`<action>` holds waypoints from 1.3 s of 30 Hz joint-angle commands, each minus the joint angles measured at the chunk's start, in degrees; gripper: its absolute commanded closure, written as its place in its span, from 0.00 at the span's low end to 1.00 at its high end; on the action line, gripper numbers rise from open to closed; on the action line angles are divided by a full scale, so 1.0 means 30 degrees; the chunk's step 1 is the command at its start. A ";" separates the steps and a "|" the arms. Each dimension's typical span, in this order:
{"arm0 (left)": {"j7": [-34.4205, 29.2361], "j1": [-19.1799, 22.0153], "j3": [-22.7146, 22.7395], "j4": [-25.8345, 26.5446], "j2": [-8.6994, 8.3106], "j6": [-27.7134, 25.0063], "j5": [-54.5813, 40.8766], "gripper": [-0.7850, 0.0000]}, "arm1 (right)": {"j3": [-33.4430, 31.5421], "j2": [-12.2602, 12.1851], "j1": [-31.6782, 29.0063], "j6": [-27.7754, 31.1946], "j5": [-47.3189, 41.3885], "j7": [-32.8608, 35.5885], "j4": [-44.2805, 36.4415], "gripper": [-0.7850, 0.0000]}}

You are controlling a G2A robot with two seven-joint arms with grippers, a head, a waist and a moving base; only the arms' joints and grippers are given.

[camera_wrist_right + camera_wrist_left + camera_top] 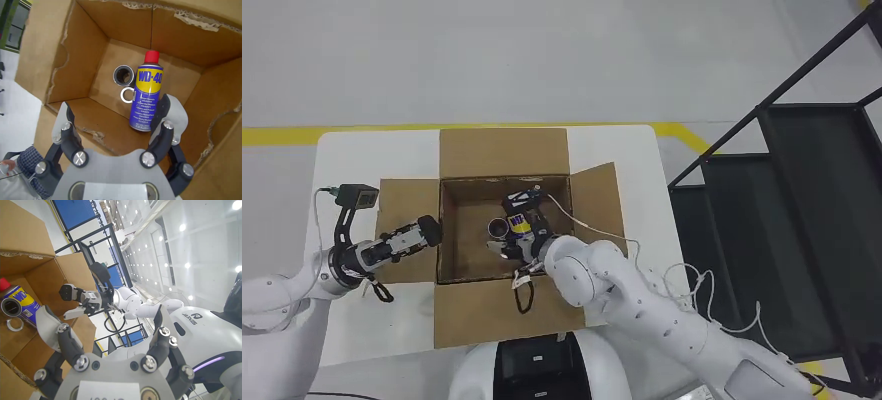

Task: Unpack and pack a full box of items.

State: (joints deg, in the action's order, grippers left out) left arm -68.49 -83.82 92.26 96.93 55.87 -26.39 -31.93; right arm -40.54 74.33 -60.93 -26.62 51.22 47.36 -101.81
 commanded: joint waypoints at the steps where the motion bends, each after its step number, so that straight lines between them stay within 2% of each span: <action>1: -0.0001 0.0000 0.0000 0.0000 0.0000 0.0000 -0.0001 0.00 | -0.0002 -0.0003 -0.0003 -0.0001 -0.0018 -0.0013 0.0006 0.00; 16: -0.0001 0.0000 0.0000 0.0000 0.0000 0.0000 -0.0001 0.00 | -0.0030 0.0065 0.0038 0.0417 0.0079 -0.0575 0.0313 0.00; 19: -0.0001 0.0000 0.0000 0.0000 0.0000 0.0000 -0.0001 0.00 | 0.0480 0.0331 0.0760 0.0796 0.0461 -0.0450 0.1311 0.00; 25: -0.0001 0.0000 0.0000 0.0000 0.0000 0.0000 -0.0001 0.00 | 0.2035 0.1102 0.2647 -0.0142 0.2195 0.1455 0.3632 0.00; 26: -0.0001 0.0000 0.0000 0.0000 0.0000 0.0000 -0.0001 0.00 | 0.2190 0.1166 0.2795 -0.0121 0.2497 0.1809 0.3782 0.12; 27: -0.0001 0.0000 0.0000 0.0000 0.0000 0.0000 -0.0001 0.00 | 0.2278 0.1207 0.2904 -0.0042 0.2723 0.2219 0.3876 0.33; 28: -0.0001 0.0000 0.0000 0.0000 0.0000 0.0000 -0.0001 0.00 | 0.2252 0.1234 0.2967 -0.0084 0.2861 0.2558 0.3916 0.40; 31: -0.0001 0.0000 0.0000 0.0000 0.0000 0.0000 -0.0001 0.00 | 0.2072 0.1257 0.2957 0.0091 0.3152 0.3204 0.3859 0.15; 33: -0.0001 0.0000 0.0000 0.0000 0.0000 0.0000 -0.0001 0.00 | 0.1904 0.1255 0.2862 0.0256 0.3287 0.3426 0.3863 0.17; 39: -0.0001 0.0000 0.0000 0.0000 0.0000 0.0000 -0.0001 0.00 | 0.1577 0.1345 0.2609 0.0733 0.3196 0.4126 0.4420 0.15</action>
State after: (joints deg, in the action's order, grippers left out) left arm -68.49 -83.82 92.26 96.93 55.87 -26.39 -31.93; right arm -35.81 78.27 -53.04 -24.63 60.84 59.61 -89.03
